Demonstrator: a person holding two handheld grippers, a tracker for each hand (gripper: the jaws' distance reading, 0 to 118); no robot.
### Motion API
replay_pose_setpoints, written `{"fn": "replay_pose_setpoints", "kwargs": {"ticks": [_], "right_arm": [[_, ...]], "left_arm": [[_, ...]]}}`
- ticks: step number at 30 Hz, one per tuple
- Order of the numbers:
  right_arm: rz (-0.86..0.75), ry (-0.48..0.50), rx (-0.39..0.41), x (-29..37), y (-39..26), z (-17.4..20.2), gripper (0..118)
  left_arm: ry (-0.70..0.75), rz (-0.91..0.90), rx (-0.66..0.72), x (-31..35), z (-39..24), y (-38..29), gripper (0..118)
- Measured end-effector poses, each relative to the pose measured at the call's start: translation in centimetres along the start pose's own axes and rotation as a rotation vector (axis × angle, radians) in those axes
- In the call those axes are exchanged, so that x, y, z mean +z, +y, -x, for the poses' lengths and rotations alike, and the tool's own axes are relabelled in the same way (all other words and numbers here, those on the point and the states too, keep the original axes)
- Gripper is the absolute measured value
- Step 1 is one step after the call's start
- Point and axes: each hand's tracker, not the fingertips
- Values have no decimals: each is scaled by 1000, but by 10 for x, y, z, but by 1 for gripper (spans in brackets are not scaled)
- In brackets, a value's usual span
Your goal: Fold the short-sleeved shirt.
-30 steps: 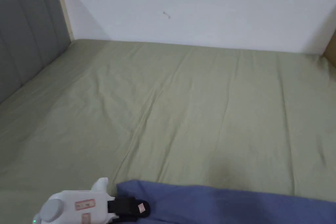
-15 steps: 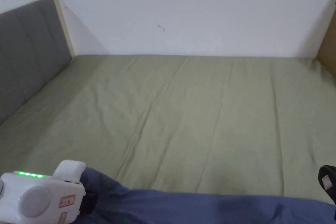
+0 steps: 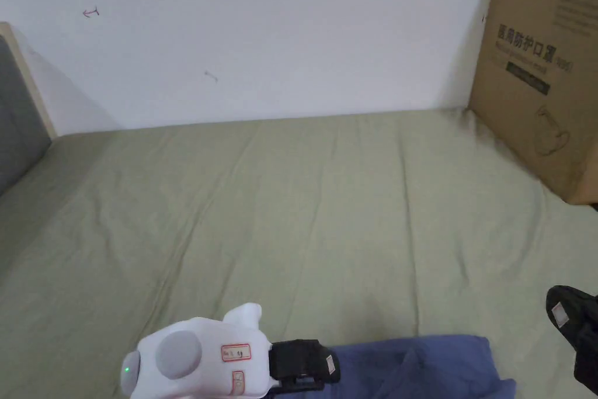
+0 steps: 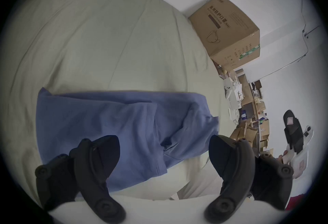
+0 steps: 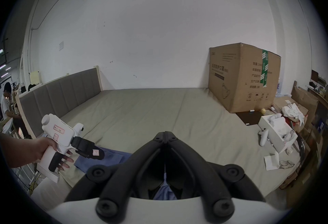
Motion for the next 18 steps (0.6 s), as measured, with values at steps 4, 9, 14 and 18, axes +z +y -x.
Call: {"fn": "replay_pose_setpoints", "kwargs": {"ticks": [4,9,14,18], "right_arm": [[9,-13,-19,0,-8,-8,0],[31,-5,-53,-12,-18,-11,0],[43,24,-73,-16,-20,-6,0],[60,26,-48,-14,-21,-3,0]], "left_arm": [[122,-92,-27,42,9,2,111],[325,-175,-143,72,17,-8,0],[233,-18,-187,32,6,-38,0],[207,110,-301,-26,-24,-45,0]]}}
